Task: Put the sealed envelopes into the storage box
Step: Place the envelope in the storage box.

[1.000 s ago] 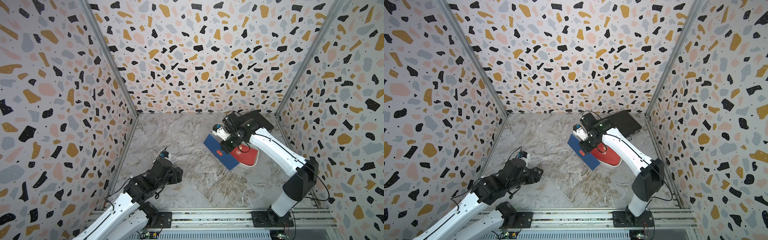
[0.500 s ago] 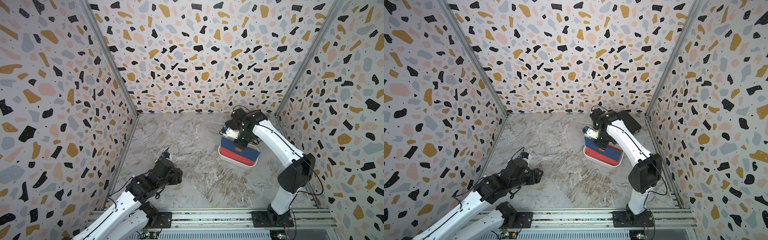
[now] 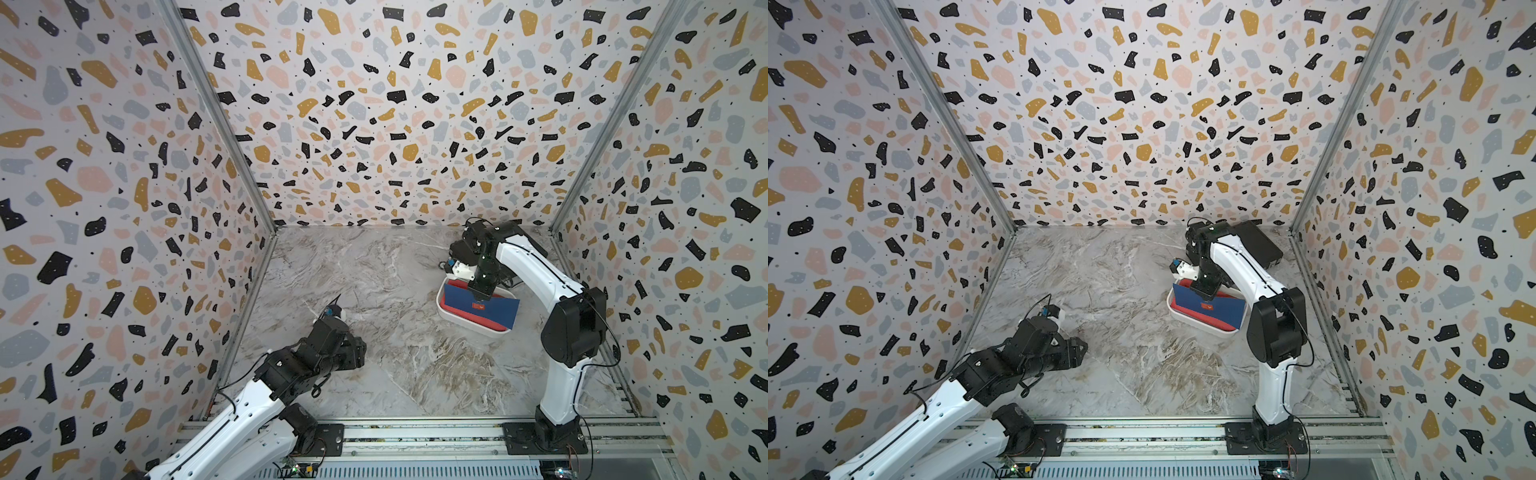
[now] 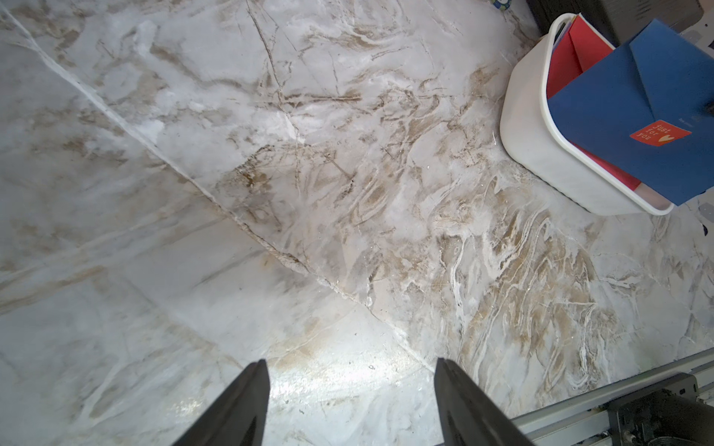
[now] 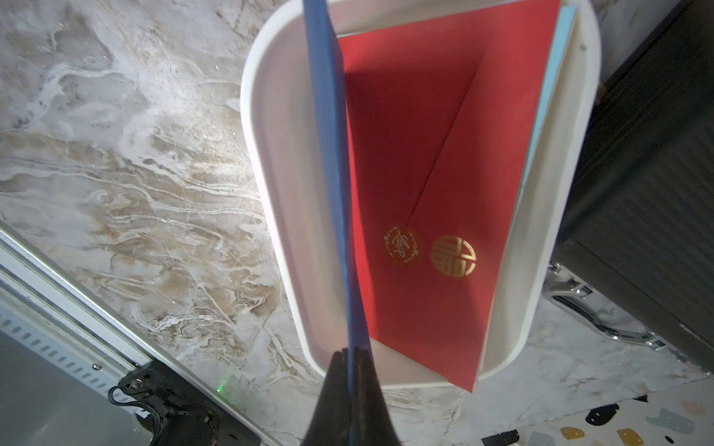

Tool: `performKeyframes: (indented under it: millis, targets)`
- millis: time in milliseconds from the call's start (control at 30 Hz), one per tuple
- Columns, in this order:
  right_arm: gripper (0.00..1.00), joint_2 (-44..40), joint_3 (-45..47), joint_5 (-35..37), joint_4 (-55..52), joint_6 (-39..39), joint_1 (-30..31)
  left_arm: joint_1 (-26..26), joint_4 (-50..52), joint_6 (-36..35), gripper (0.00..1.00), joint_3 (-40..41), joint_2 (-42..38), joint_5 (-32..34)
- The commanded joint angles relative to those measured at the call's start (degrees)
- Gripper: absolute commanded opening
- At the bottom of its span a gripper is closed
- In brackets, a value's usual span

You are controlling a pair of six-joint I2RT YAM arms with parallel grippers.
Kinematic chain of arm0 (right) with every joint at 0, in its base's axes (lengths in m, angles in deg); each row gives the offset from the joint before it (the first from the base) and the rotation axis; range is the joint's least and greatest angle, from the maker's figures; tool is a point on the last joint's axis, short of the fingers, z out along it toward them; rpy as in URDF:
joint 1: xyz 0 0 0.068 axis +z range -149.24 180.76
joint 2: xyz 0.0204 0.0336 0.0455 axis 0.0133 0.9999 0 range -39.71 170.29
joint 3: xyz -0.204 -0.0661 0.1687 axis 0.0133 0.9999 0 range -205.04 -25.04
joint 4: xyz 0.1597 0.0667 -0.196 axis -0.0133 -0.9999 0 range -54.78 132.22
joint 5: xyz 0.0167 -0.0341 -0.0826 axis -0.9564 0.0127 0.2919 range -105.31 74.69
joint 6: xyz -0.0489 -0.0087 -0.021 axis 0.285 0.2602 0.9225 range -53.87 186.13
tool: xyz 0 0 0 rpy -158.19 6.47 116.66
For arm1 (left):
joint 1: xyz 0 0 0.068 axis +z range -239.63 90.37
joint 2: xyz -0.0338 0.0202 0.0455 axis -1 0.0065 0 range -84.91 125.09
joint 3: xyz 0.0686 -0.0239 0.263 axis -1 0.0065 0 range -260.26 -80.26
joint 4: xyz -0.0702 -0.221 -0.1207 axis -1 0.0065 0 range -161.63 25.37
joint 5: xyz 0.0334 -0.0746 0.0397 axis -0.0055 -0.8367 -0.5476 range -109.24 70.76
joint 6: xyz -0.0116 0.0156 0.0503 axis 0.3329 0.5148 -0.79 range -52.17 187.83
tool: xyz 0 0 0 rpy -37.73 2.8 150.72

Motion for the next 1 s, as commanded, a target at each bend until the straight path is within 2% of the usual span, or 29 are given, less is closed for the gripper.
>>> performKeyframes:
  millis: [0, 267, 767, 867, 967]
  targets:
    - [0.00, -0.19, -1.09, -2.12, -0.31, 0.27, -1.09, 0.25, -1.91, -1.01, 0.72, 0.55, -0.01, -0.69]
    - [0.00, -0.37, -2.30, -6.70, 1.47, -0.10, -2.07, 0.32, -2.29, -1.25, 0.72, 0.73, 0.69, -0.93]
    - [0.00, 0.50, -0.93, -5.65, 1.77, 0.14, -2.34, 0.32, -2.76, -1.02, 0.72, 1.26, 1.09, -1.25]
    - [0.26, 0.93, -0.98, -4.36, 2.12, -0.75, -2.41, 0.32, -2.80, -1.01, 0.72, 1.21, 1.20, -1.07]
    - [0.37, 0.73, -0.96, -2.81, 2.77, -1.54, -2.43, 0.36, -2.51, -0.90, 0.72, 1.08, 1.24, -0.80]
